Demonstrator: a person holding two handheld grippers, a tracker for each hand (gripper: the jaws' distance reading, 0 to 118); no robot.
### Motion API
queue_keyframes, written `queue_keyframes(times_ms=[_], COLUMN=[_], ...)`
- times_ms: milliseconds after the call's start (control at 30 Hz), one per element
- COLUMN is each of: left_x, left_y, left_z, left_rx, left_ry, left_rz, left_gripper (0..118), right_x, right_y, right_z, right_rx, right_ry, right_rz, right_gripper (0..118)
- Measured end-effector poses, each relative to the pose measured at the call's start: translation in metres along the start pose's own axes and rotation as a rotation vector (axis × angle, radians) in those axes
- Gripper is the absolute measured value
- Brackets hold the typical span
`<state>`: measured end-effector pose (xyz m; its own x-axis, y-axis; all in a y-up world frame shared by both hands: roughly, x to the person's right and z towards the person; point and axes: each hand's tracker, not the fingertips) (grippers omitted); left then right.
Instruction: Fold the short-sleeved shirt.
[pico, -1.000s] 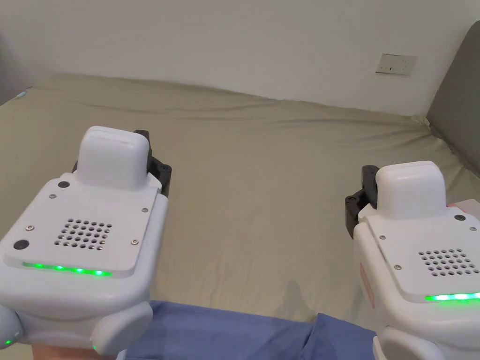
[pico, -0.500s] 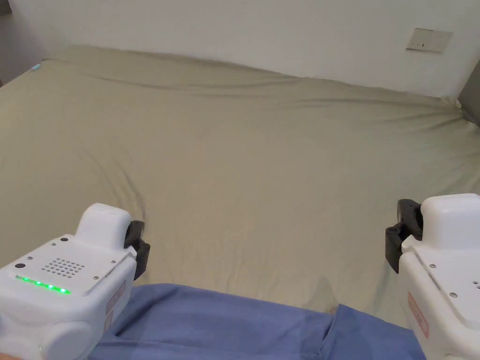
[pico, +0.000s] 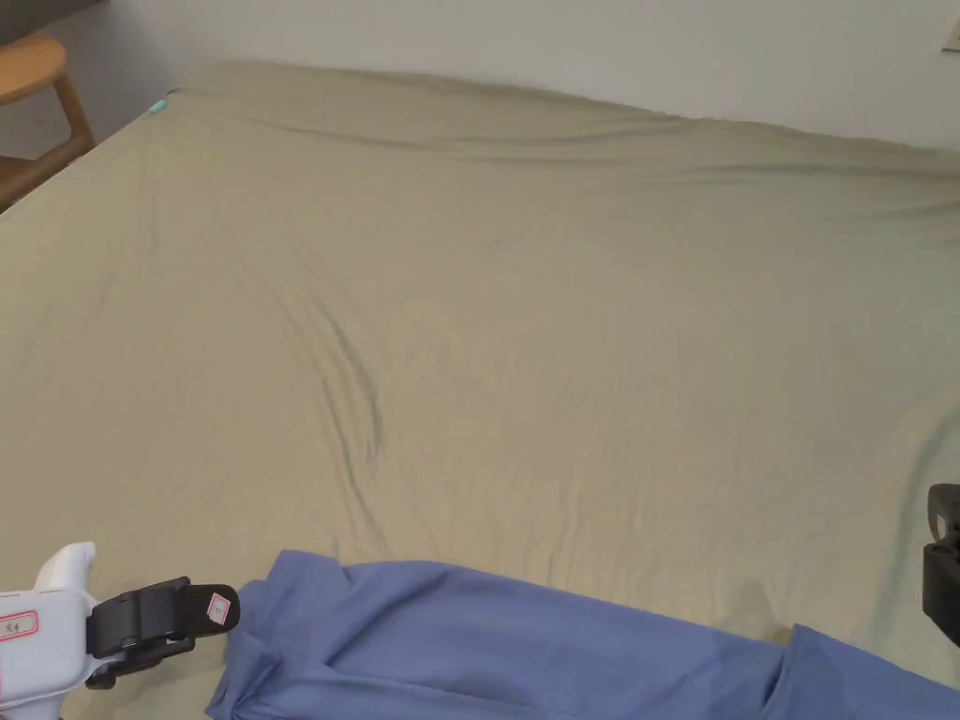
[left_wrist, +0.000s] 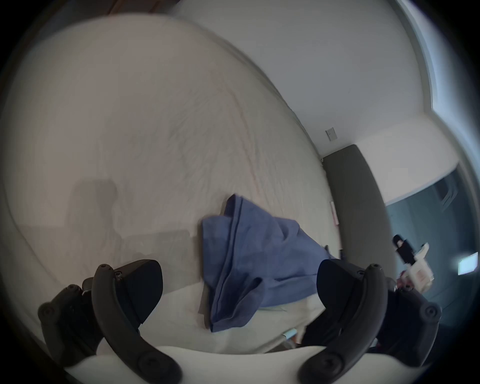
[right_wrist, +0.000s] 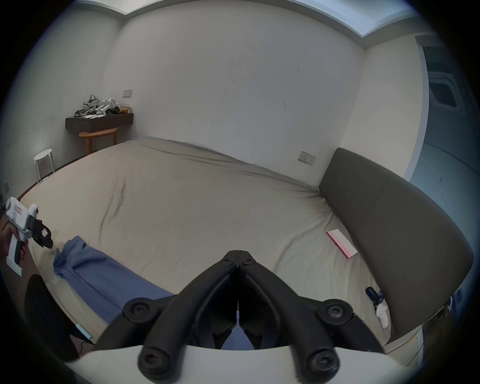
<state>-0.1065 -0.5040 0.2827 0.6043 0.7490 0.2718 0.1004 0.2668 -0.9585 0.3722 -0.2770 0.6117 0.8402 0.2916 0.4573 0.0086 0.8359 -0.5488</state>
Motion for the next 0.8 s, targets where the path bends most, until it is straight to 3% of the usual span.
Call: queue_keyframes(times_ms=[133,333,367,400,467,500,533,567,633,800], left_x=[-0.032,-0.028,-0.025,-0.02,-0.02,-0.022,-0.029,-0.026,-0.018,0.007], left_y=[-0.001,-0.007,-0.012,-0.018,-0.026,-0.03,-0.03,-0.024,-0.024,-0.022], left_z=[-0.022,-0.039,-0.049,-0.059,-0.079,-0.086,-0.083,-0.082,-0.078,-0.071], left_rx=[-0.069,-0.078,-0.117,-0.138,-0.139,-0.134,-0.107,-0.11,-0.104,-0.061], left_ry=[-0.086,-0.292,-0.296,-0.284,-0.106,-0.085,-0.225,-0.21,-0.137,-0.016], left_rz=[0.103,0.222,0.241,0.237,0.118,0.133,0.219,0.243,0.107,0.019], left_gripper=[113,112,107,86,24,12,12,12,12,11], right_x=[-0.007,-0.008,-0.009,-0.01,-0.012,-0.012,-0.012,-0.012,-0.01,-0.003], right_y=[0.001,0.003,0.003,0.003,0.002,0.002,0.002,0.002,0.002,-0.001], right_z=[0.002,0.005,0.005,0.005,0.004,0.004,0.005,0.007,0.009,0.008], right_rx=[-0.009,-0.012,-0.01,-0.01,-0.011,-0.012,-0.011,-0.01,-0.01,-0.022], right_ry=[0.007,0.043,0.056,0.06,0.062,0.064,0.067,0.072,0.079,0.075], right_rz=[0.01,-0.015,-0.018,-0.019,-0.015,-0.012,-0.012,-0.014,-0.016,-0.031], right_gripper=[2,2,2,2,2,2,2,2,2,2])
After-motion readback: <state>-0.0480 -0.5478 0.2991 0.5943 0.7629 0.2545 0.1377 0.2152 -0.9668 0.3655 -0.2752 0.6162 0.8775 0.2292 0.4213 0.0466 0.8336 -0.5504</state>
